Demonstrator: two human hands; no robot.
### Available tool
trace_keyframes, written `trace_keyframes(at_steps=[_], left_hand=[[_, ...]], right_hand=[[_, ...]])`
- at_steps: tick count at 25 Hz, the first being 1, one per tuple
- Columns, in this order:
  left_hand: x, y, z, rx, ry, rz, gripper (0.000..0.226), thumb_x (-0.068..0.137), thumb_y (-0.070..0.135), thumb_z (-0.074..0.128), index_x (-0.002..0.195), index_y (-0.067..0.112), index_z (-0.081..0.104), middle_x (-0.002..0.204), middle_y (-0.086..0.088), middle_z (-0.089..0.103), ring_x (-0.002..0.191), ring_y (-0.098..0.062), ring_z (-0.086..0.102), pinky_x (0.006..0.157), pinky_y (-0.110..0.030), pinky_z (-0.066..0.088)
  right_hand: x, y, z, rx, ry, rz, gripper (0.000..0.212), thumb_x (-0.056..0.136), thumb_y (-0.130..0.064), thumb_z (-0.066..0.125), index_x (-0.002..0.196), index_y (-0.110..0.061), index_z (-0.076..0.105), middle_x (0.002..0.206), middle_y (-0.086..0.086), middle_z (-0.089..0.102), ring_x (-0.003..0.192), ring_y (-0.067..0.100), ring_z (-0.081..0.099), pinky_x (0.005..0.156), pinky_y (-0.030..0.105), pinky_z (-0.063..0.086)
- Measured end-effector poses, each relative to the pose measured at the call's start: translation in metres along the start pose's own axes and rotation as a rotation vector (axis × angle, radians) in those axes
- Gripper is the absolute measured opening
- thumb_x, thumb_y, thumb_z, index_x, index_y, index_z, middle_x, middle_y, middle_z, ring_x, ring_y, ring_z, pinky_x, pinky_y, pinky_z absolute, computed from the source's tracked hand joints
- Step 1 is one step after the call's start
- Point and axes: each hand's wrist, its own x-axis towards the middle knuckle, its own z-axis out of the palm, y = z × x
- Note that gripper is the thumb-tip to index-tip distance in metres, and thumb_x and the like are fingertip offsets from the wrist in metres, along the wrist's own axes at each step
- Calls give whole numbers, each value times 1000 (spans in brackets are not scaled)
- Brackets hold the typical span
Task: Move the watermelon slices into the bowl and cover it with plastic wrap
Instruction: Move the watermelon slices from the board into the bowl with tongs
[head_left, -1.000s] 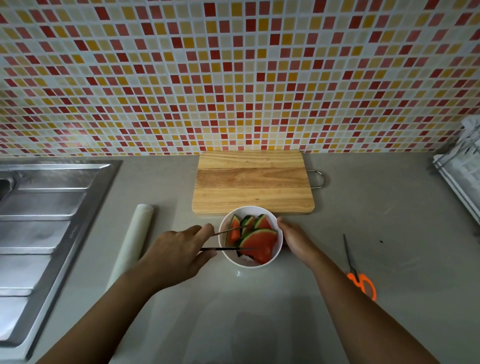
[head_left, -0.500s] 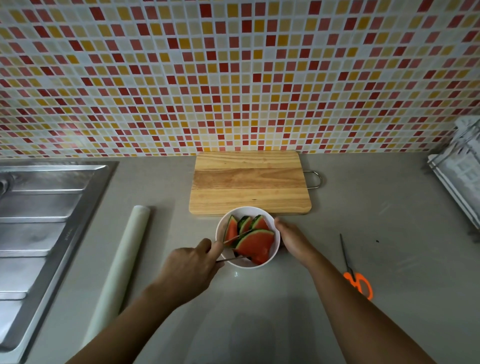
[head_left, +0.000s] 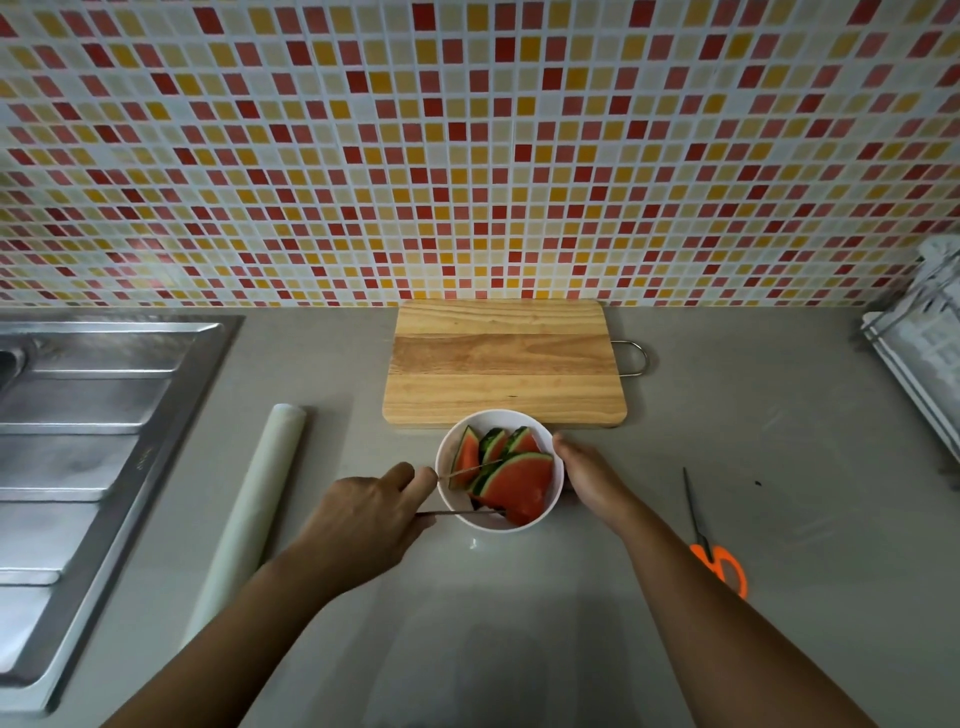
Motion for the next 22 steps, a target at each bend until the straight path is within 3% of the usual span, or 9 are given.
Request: trace_keyframes(at_steps=[5, 10, 12, 15, 18, 22], left_hand=[[7, 11, 10, -7, -2, 31, 40, 73, 40, 75, 100, 13, 65, 65, -1, 59, 31, -16, 47, 29, -21, 31], [4, 36, 14, -85, -27, -10, 44, 66, 41, 79, 95, 16, 58, 60, 0, 56, 26, -13, 41, 31, -18, 16], [0, 51, 14, -137, -85, -99, 41, 82, 44, 63, 111, 16, 57, 76, -2, 61, 37, -15, 50, 34, -20, 23], [-10, 73, 17, -201, -186, -286, 45, 97, 47, 29, 134, 22, 27, 105, 0, 57, 66, -19, 61, 41, -22, 23], [-15, 71, 9, -258, -245, -361, 39, 95, 52, 28, 125, 27, 26, 99, 5, 58, 72, -17, 63, 46, -24, 29], [-18, 39, -2, -330, -148, -389, 39, 93, 55, 29, 119, 27, 38, 101, 6, 63, 80, -21, 66, 58, -29, 45]], right_hand=[[0, -1, 0, -16, 0, 12, 43, 97, -38, 33, 81, -21, 68, 95, 7, 71, 93, 25, 65, 89, 40, 48], [0, -1, 0, -5, 5, 15, 41, 98, -37, 34, 83, -20, 68, 98, 11, 71, 96, 27, 65, 92, 41, 47], [-2, -2, 0, 6, 4, 15, 41, 98, -36, 34, 80, -20, 68, 96, 9, 71, 94, 25, 65, 91, 38, 47], [-3, -5, 0, 9, -2, 7, 41, 99, -35, 34, 81, -20, 68, 96, 10, 71, 93, 23, 65, 89, 36, 47], [-5, -5, -1, 5, -4, 9, 41, 99, -36, 34, 85, -19, 69, 98, 9, 71, 93, 22, 65, 89, 36, 46], [-6, -7, 0, 22, 4, 9, 42, 98, -36, 34, 78, -20, 68, 89, 6, 71, 89, 23, 66, 84, 35, 47]])
